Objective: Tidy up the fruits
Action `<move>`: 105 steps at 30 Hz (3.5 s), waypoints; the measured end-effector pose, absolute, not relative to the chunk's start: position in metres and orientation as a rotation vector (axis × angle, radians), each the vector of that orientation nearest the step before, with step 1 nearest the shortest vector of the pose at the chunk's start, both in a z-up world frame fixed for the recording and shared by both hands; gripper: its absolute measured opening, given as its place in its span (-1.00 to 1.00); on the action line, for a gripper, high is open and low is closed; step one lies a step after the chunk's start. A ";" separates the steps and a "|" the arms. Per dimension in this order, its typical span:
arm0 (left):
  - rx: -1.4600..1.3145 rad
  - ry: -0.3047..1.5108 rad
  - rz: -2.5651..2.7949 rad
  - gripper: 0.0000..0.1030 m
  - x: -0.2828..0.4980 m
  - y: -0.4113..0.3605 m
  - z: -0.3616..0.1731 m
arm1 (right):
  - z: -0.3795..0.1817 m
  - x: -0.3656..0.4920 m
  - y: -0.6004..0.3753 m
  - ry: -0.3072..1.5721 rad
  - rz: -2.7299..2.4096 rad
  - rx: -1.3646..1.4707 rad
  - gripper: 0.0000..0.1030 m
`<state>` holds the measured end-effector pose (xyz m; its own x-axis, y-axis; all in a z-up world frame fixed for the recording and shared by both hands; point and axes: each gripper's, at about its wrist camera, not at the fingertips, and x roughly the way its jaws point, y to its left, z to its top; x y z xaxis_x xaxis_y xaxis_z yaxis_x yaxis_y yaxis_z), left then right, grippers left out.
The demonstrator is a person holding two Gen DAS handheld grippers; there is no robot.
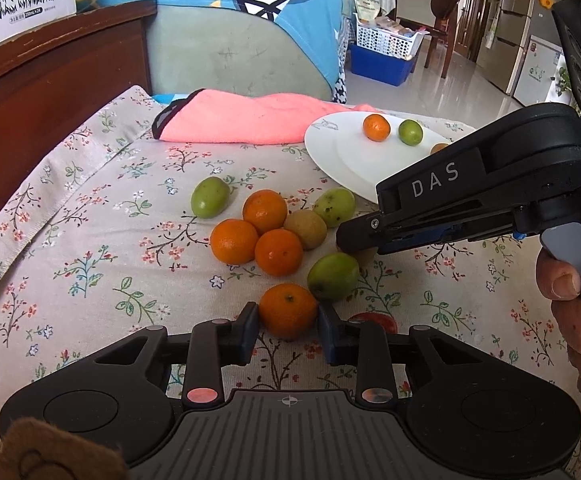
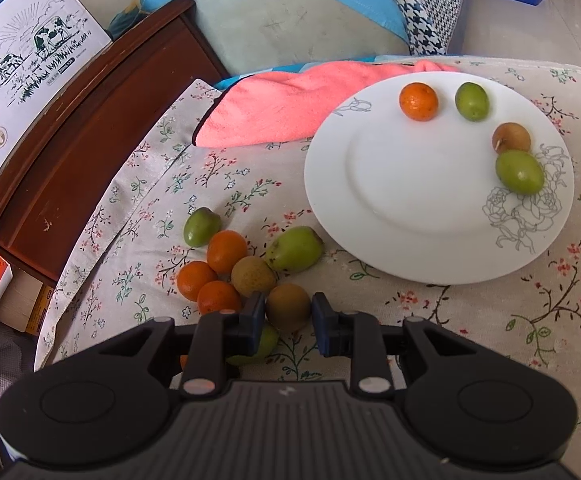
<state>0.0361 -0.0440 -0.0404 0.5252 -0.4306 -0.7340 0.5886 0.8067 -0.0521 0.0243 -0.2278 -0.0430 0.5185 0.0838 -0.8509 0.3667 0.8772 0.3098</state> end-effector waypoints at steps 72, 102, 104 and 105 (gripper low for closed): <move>0.095 0.739 -0.675 -0.40 0.107 -0.146 -0.012 | -0.004 0.008 -0.329 0.990 -0.407 0.653 -0.47; 0.084 0.754 -0.456 0.55 0.090 -0.041 0.028 | -0.003 0.008 -0.270 1.001 -0.114 0.475 -0.37; 0.076 0.767 -0.448 0.55 0.089 -0.034 0.025 | -0.005 0.006 -0.262 1.011 -0.076 0.459 -0.37; 0.076 0.775 -0.447 0.55 0.088 -0.031 0.023 | -0.006 0.005 -0.257 1.017 -0.057 0.451 -0.37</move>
<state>0.0882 -0.0308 0.0226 0.6261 -0.3619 -0.6907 0.4167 0.9040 -0.0960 0.0046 -0.2575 -0.0060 0.5331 0.1609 -0.8306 0.2521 0.9069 0.3375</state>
